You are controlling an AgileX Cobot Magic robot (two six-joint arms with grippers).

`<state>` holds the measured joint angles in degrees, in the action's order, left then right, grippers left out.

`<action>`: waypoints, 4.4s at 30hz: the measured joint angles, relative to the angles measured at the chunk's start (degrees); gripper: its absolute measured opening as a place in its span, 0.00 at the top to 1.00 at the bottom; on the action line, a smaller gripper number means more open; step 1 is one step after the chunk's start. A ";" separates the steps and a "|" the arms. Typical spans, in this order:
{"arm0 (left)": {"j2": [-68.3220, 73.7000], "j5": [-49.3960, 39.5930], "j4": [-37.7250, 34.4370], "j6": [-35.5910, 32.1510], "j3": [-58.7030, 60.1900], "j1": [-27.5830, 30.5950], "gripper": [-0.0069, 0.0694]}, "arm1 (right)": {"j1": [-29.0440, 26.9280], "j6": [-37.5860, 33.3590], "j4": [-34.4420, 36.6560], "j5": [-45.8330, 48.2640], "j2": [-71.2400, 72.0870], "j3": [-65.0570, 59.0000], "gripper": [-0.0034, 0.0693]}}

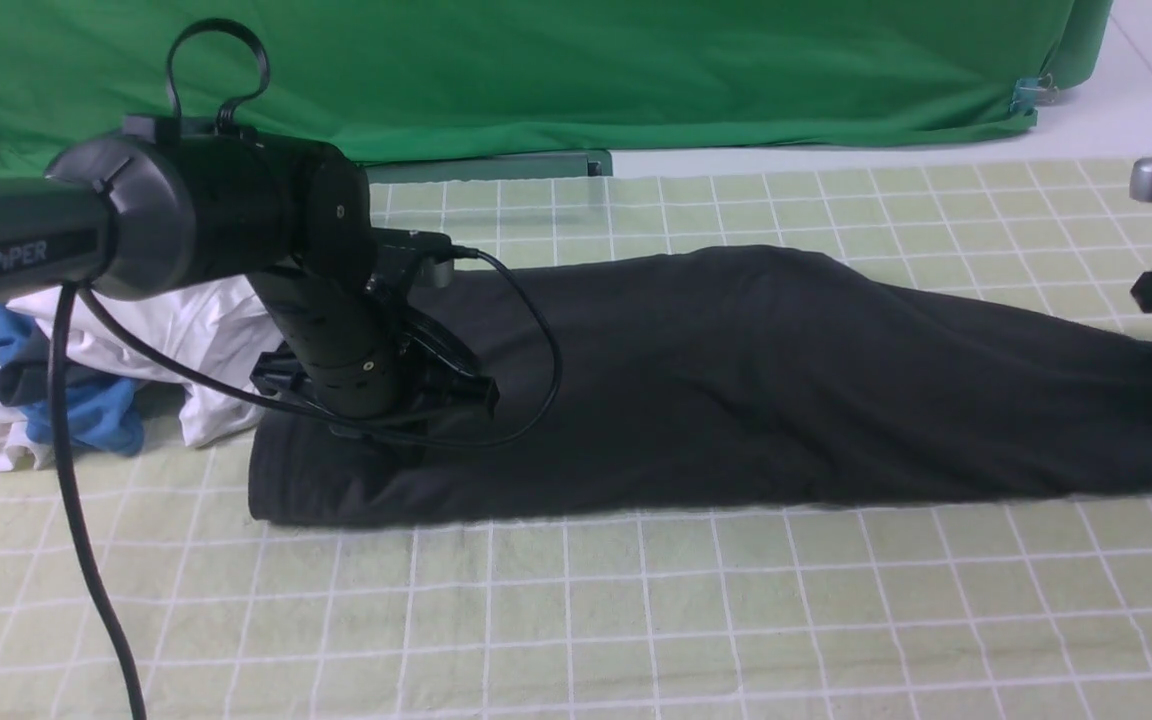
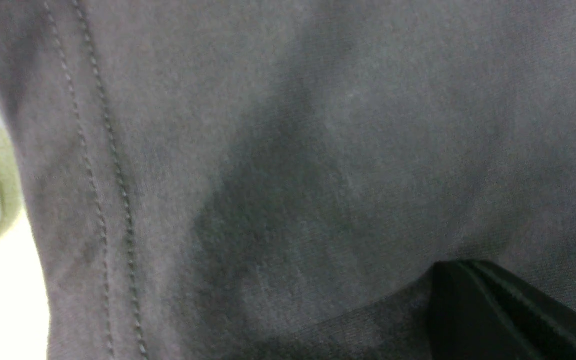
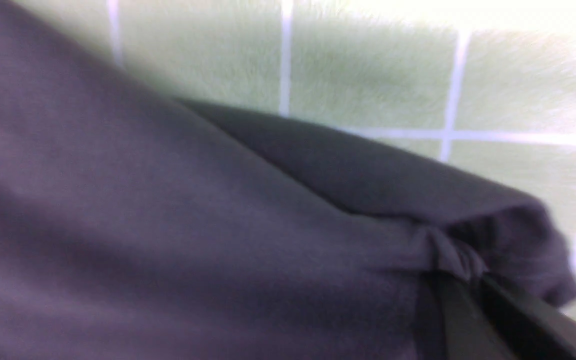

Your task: Fold a long-sleeved shirt over a green coffee tablecloth.

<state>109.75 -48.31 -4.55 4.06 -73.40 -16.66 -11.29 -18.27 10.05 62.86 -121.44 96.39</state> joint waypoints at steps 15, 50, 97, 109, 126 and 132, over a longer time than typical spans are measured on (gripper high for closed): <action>0.00 -1.04 0.00 0.00 0.00 0.00 0.89 | -0.21 7.37 -10.86 -4.23 -0.89 0.00 0.59; -37.06 -5.96 -1.53 0.00 3.30 0.00 0.89 | -0.61 9.96 -3.54 -0.87 -4.69 0.16 0.53; -37.52 -6.88 -3.03 -0.15 3.35 0.00 0.89 | 38.23 20.85 21.94 -3.72 8.06 9.61 0.86; -37.52 -6.88 -2.98 -0.15 3.35 0.00 0.89 | 48.07 20.91 30.06 -9.30 -6.12 20.73 0.86; -37.52 -7.79 -1.07 1.73 3.35 0.00 0.89 | 48.14 14.78 39.15 -10.99 -10.08 23.59 0.36; -37.40 -6.60 -0.22 3.17 3.35 0.00 0.89 | 41.24 8.83 30.37 0.72 -6.51 28.58 0.64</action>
<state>72.35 -54.91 -4.78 7.23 -70.06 -16.66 29.95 -9.44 40.42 63.58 -127.95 124.97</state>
